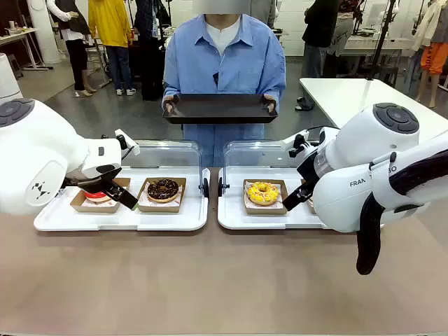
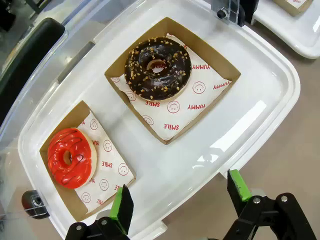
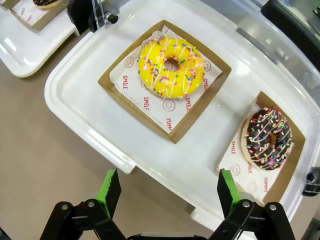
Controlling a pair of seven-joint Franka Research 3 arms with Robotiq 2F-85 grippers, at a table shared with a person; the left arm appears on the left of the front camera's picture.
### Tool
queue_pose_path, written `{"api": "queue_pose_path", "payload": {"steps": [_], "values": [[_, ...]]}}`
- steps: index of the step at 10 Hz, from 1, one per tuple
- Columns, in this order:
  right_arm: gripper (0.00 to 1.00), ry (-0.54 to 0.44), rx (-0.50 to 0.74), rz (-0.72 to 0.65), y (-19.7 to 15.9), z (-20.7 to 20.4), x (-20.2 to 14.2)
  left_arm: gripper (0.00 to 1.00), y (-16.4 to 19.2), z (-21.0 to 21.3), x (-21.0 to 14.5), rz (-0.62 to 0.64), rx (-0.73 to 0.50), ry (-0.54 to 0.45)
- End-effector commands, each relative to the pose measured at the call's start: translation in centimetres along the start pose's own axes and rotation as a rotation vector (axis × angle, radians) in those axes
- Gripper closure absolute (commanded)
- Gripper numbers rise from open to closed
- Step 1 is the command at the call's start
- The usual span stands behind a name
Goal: Provide the desired donut to the person.
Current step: Pick up and lift the Paper togo box containing the Donut pointed at by the person.
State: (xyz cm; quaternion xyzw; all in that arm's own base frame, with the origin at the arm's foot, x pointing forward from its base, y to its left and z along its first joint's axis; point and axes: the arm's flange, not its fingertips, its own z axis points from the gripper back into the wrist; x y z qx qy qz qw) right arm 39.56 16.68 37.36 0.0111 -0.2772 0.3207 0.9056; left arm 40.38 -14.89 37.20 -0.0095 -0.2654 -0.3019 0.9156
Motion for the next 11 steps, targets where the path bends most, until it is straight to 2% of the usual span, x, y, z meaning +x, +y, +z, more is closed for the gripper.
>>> {"api": "queue_pose_path", "payload": {"steps": [1,11], "values": [[0.0,0.0,0.0,0.0,0.0,0.0,0.0,0.0,-0.01,0.0,-0.01,0.0,0.0,0.0],[0.0,0.0,0.0,0.0,0.0,0.0,0.0,0.0,-0.01,0.0,-0.01,0.0,0.0,0.0]]}}
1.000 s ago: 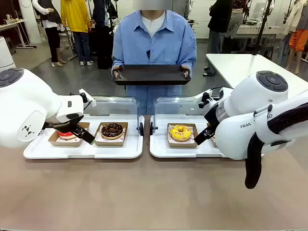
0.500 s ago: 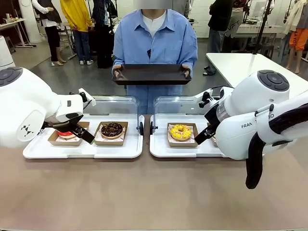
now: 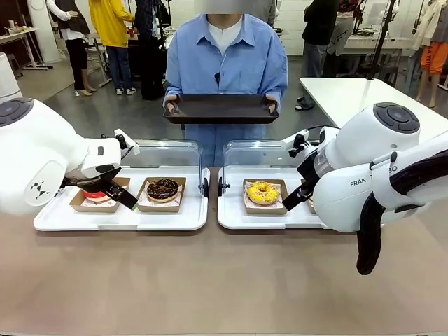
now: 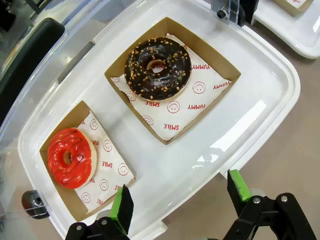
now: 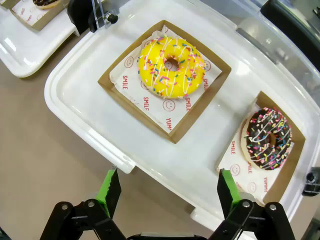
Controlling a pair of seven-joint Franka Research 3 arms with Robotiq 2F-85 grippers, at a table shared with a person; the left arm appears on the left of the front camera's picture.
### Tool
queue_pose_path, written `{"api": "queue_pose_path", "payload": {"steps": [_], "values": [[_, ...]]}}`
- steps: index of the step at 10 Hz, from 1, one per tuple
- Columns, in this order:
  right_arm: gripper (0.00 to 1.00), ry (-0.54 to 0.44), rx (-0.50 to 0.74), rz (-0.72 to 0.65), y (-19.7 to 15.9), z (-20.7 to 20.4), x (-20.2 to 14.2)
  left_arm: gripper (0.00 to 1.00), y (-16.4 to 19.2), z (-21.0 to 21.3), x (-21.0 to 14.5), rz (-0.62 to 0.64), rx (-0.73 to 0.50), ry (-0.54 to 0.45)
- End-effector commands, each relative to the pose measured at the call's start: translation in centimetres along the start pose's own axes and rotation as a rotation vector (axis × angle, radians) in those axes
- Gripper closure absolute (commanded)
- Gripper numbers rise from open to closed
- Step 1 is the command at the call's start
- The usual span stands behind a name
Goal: Provide the desired donut to the person.
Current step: Pick up and lift the Paper togo box containing the Donut pointed at by the person.
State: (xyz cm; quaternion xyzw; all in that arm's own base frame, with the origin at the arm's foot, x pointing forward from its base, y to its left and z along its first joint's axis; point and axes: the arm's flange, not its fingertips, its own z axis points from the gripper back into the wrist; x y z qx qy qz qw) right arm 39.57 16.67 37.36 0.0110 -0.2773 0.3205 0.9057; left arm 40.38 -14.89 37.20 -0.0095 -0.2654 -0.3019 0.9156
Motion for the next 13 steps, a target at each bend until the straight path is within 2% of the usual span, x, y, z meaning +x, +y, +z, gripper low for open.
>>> {"api": "queue_pose_path", "payload": {"steps": [1,3,5,6,8,10,11,13], "values": [[0.0,0.0,0.0,0.0,0.0,0.0,0.0,0.0,0.0,0.0,0.0,0.0,0.0,0.0],[0.0,0.0,0.0,0.0,0.0,0.0,0.0,0.0,0.0,0.0,0.0,0.0,0.0,0.0],[0.0,-0.05,-0.046,-0.043,-0.1,5.6,1.5,0.0,1.1,5.2,1.5,-0.025,-0.066,0.04],[0.0,-0.046,-0.072,-0.031,-0.2,8.5,2.1,0.0,1.1,8.0,2.0,-0.098,-0.058,0.059],[0.0,0.005,-0.013,-0.087,-1.8,14.0,4.9,0.0,3.0,12.5,5.8,-0.125,-0.06,0.101],[0.0,0.07,0.015,-0.069,-1.9,19.1,7.0,0.0,3.6,16.4,7.4,-0.104,-0.06,0.114],[0.0,0.077,0.014,-0.084,-2.2,20.9,8.0,0.0,4.3,18.1,9.2,-0.107,-0.044,0.121],[0.0,0.124,-0.028,-0.118,-2.6,22.8,9.4,0.0,4.9,19.9,10.1,-0.076,-0.013,0.146]]}}
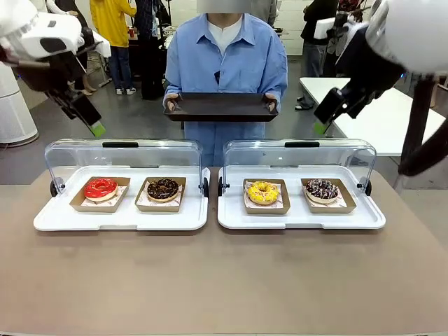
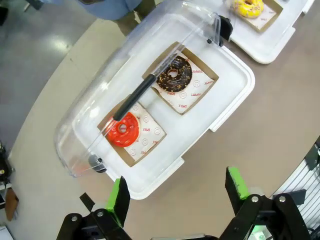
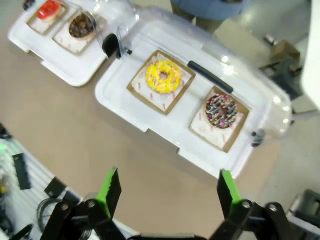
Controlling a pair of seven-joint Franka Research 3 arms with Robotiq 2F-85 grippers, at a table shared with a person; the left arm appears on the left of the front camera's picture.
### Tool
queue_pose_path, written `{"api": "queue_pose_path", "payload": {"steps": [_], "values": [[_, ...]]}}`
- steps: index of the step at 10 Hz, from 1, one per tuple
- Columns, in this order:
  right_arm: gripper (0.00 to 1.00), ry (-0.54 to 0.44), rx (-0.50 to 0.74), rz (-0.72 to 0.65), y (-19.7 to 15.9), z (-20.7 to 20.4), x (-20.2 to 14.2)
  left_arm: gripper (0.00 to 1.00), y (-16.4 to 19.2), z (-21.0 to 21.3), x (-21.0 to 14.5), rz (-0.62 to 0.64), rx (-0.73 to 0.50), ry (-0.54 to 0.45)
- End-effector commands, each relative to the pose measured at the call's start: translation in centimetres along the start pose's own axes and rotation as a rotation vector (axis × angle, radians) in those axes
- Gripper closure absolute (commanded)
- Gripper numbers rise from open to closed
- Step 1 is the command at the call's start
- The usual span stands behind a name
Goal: Provide the desired donut to the person.
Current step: Pick up and lift the Paper togo box containing the Donut pointed at by the person.
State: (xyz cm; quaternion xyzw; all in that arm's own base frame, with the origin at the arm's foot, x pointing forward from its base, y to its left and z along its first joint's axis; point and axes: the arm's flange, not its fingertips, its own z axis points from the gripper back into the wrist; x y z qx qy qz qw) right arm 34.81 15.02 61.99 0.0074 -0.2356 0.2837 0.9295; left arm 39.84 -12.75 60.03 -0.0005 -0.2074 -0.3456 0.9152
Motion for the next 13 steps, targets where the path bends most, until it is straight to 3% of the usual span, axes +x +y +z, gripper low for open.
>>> {"api": "queue_pose_path", "payload": {"steps": [1,2,7,8,10,13], "values": [[0.0,0.021,-0.071,-0.016,0.1,-0.9,0.9,0.0,-0.1,-0.2,0.0,-0.017,0.017,0.026],[0.0,0.0,0.0,0.0,0.0,0.0,0.0,0.0,0.0,0.0,0.0,0.0,0.0,0.0],[0.0,0.006,-0.011,-0.005,-0.1,0.2,0.5,0.0,0.0,0.1,0.2,0.001,0.0,0.007],[0.0,0.016,0.306,-0.042,-4.0,0.3,-0.7,0.0,2.7,0.9,-0.9,0.079,-0.218,-0.07],[0.0,-0.147,0.65,-0.008,-9.8,1.5,-3.1,0.0,5.6,1.9,-2.8,-0.044,-0.44,-0.289],[0.0,-0.395,0.918,0.084,-17.0,3.0,-7.4,0.0,9.6,3.6,-5.3,-0.155,-0.706,-0.54]]}}
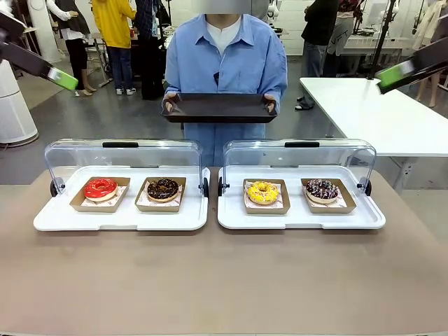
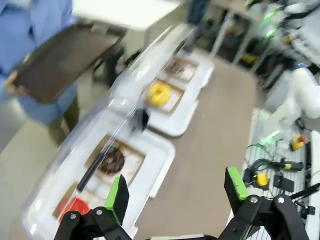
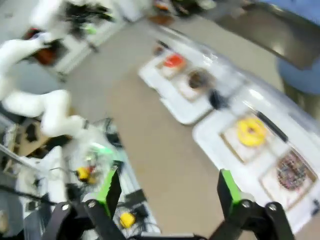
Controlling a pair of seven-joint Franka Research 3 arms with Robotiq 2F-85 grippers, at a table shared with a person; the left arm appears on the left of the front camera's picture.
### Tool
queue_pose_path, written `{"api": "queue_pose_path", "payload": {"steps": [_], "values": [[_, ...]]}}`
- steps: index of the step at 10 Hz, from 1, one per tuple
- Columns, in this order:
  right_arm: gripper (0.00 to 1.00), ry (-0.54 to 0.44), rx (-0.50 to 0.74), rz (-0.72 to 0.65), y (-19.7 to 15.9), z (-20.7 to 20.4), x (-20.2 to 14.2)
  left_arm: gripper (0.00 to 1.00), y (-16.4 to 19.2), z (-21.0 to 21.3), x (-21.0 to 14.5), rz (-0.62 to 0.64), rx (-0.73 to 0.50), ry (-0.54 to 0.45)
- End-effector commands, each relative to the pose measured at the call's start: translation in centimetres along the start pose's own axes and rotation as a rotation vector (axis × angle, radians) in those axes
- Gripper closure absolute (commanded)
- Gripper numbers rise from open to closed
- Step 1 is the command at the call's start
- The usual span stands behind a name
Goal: Provide the desired donut to the person.
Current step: Pick up and lift the Paper togo box containing the Donut pointed at by the person.
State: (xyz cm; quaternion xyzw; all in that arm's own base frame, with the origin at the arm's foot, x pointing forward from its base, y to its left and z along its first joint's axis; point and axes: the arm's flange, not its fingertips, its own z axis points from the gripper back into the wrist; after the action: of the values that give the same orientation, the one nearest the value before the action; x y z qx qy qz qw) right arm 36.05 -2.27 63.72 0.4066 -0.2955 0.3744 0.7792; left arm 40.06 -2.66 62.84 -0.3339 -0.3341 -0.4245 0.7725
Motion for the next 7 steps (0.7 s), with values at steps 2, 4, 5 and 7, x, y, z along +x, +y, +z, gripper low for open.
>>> {"api": "queue_pose_path", "payload": {"steps": [2,4,5,7], "values": [[0.0,-0.068,0.258,0.111,-4.0,4.7,-2.8,0.0,3.6,3.3,-1.7,-0.126,-0.22,-0.103],[0.0,-0.062,0.254,0.195,-6.1,6.9,-5.3,0.0,6.7,6.0,-4.5,-0.174,-0.234,-0.189],[0.0,-0.081,0.211,0.19,-7.4,7.4,-6.5,0.0,7.9,6.9,-5.5,-0.173,-0.24,-0.228],[0.0,-0.113,0.073,0.119,-9.6,8.0,-8.5,0.0,9.2,7.7,-8.0,-0.192,-0.215,-0.268]]}}
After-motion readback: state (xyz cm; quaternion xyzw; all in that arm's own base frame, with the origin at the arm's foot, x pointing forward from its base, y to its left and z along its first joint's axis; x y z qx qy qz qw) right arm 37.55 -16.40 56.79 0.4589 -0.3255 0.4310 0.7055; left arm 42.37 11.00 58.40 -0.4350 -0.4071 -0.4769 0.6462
